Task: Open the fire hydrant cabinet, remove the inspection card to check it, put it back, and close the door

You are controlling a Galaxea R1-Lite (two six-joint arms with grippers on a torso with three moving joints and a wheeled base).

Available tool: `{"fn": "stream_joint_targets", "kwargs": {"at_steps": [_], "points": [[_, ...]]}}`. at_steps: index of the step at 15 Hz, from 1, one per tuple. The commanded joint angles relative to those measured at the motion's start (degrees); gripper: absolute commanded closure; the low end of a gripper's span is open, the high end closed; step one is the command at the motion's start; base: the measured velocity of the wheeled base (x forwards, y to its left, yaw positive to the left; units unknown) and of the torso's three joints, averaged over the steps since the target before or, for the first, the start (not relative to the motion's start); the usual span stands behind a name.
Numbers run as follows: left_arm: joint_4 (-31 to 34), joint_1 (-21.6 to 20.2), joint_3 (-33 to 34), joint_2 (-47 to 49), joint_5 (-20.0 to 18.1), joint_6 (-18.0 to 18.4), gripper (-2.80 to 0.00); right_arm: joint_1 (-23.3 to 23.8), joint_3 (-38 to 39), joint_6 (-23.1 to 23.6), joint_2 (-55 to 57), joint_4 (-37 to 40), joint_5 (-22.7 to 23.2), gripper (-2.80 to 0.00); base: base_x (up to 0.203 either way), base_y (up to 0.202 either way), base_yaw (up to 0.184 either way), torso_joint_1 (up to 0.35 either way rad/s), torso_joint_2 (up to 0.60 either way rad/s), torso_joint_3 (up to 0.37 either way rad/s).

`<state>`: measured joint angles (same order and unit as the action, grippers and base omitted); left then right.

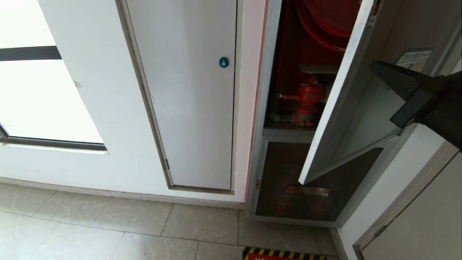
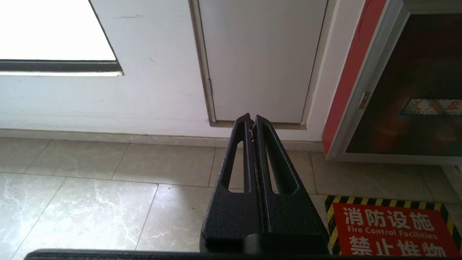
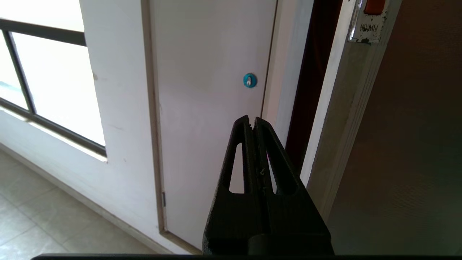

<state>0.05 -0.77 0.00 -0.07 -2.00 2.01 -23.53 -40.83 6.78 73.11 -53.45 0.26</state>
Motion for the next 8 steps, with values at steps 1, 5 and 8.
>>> {"fn": "stream_joint_targets", "kwargs": {"at_steps": [1,5,8], "points": [[0.0,0.0,0.0,0.1,0.0,0.0,0.0,-0.1,-0.1,0.9,3.8,-2.5,-0.2,0.0,0.0,0.0,0.0,0.0,0.0,0.0],[0.0,0.0,0.0,0.1,0.0,0.0,0.0,-1.0,-4.5,1.2,9.5,-2.8,-3.0,0.0,0.0,0.0,0.0,0.0,0.0,0.0],[0.0,0.0,0.1,0.1,0.0,0.0,0.0,-1.8,-7.2,2.1,11.9,-3.5,-5.4,0.0,0.0,0.0,0.0,0.0,0.0,0.0]]}}
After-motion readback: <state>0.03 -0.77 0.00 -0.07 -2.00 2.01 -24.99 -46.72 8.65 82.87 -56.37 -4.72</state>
